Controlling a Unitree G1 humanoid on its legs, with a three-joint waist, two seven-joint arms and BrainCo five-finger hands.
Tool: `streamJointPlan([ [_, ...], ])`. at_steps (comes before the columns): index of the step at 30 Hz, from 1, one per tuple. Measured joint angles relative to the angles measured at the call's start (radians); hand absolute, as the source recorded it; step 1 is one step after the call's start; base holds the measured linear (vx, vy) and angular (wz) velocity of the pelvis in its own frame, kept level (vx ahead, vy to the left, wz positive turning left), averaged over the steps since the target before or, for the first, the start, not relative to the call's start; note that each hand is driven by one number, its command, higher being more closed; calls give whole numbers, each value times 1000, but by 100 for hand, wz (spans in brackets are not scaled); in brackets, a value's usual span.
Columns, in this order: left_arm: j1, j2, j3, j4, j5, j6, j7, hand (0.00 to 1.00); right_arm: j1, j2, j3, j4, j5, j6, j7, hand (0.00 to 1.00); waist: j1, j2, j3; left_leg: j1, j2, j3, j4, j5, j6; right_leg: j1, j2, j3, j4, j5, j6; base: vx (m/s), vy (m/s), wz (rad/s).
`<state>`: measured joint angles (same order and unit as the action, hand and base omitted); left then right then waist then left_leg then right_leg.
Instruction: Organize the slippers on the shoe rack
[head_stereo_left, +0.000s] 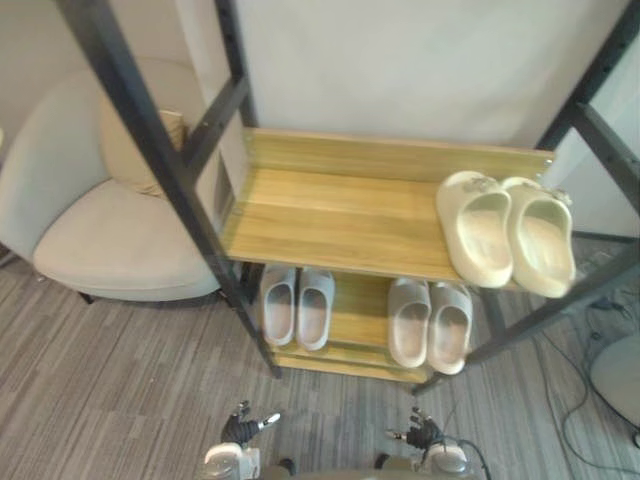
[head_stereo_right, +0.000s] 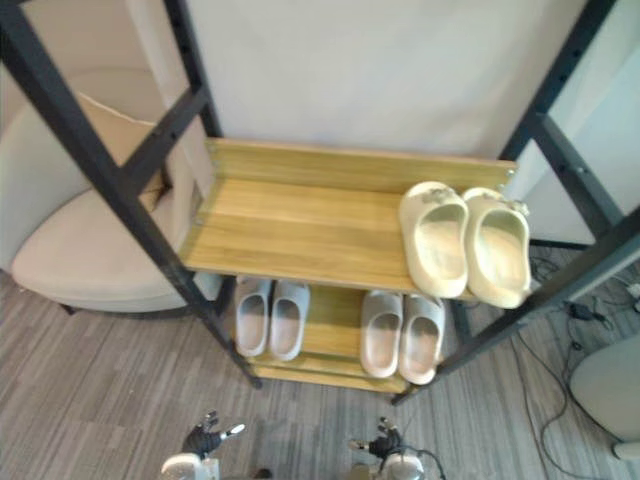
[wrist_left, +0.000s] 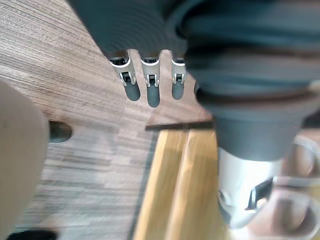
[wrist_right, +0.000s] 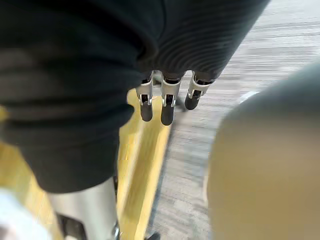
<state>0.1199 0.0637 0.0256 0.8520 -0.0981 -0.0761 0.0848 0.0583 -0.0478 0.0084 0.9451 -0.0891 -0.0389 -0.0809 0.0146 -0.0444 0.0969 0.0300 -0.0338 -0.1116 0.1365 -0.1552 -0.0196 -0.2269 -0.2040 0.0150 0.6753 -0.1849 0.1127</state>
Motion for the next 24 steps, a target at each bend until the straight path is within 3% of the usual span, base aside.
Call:
streamJointPlan([
  [3,-10,-12,22,-21,0,0,1,0,8,24,8,-29,3,-1,1,0,3,-20,0,-48,-42,-99,48,-10,-12,18,84,163,-84,-63,-17,42,-157,111],
  [5,-10,-36,33,-21,0,1,2,0,0,26,6,-28,10,0,1,0,20,-9,-3,-69,-46,-135,53,-8,-18,65,81,178,-185,-96,-19,-1,-167,66],
  [6,-16,-49,38,-21,0,0,5,0,-10,30,7,-26,12,1,1,0,46,10,-9,-102,-41,-149,50,-1,-31,94,72,144,-285,-111,-19,-49,-160,53],
  [7,-20,-65,39,-16,0,1,6,0,-28,27,8,-25,12,5,2,0,45,44,3,-126,-25,-185,48,14,-51,112,82,97,-335,-88,-23,-60,-231,88],
  [8,-20,-78,41,-17,0,0,8,0,-30,27,8,-26,12,8,1,0,42,54,3,-135,-10,-222,33,27,-64,128,91,49,-364,-74,-33,-32,-163,90],
  [9,-19,-82,43,-17,0,0,10,0,-28,29,9,-26,12,11,1,0,46,61,0,-134,-4,-238,25,35,-73,138,97,33,-372,-72,-37,-5,-132,78],
  [12,-25,-90,42,-20,-1,-1,13,0,-37,41,18,-36,14,10,-4,0,47,48,15,-155,9,-285,20,80,-103,183,112,-65,-414,-56,-62,-41,-115,95],
  [14,-31,-95,40,-24,-1,0,13,0,-45,38,13,-46,15,10,-12,0,41,38,21,-199,11,-218,15,149,-100,183,102,-126,-432,-36,-83,-79,-50,100],
  [15,-30,-103,35,-42,1,0,14,0,-45,36,11,-75,19,9,-18,0,36,30,30,-210,27,-70,-9,179,-65,183,86,-176,-454,-16,-98,-84,4,63],
  [16,-35,-103,35,-47,1,0,14,0,-46,36,11,-78,19,9,-19,0,35,31,31,-212,33,-26,7,171,-57,184,86,-181,-456,-15,-99,-116,-5,82],
  [17,-42,-111,37,-53,10,3,15,0,-46,37,11,-111,21,10,-20,0,32,41,44,-243,94,210,176,75,-8,190,84,-227,-451,-15,-100,-132,-4,84],
  [18,-43,-113,26,-53,22,5,14,0,-42,38,10,-139,22,10,-19,0,21,50,50,-237,156,364,301,9,2,192,79,-271,-428,-15,-100,-137,-5,89],
  [21,-55,-113,24,-53,50,5,16,0,-29,38,-5,-144,22,10,-19,0,-7,73,37,-217,219,465,380,-63,8,187,62,-337,-411,-19,-90,-169,148,82],
  [22,-60,-116,17,-48,59,5,17,0,-39,27,-12,-141,22,11,-19,0,-11,89,36,-215,211,469,336,-83,-18,182,67,-348,-400,-28,-63,-106,150,54],
  [23,-64,-113,13,-45,60,5,18,0,-39,29,-17,-140,22,13,-19,0,-11,85,35,-203,201,463,308,-87,-25,180,67,-344,-401,-30,-52,-133,180,60],
  [24,-82,-92,3,-21,66,6,22,0,-38,43,-19,-119,22,15,-17,0,-12,61,34,-175,145,443,199,-65,-20,173,48,-327,-422,-26,-48,-139,157,56],
])
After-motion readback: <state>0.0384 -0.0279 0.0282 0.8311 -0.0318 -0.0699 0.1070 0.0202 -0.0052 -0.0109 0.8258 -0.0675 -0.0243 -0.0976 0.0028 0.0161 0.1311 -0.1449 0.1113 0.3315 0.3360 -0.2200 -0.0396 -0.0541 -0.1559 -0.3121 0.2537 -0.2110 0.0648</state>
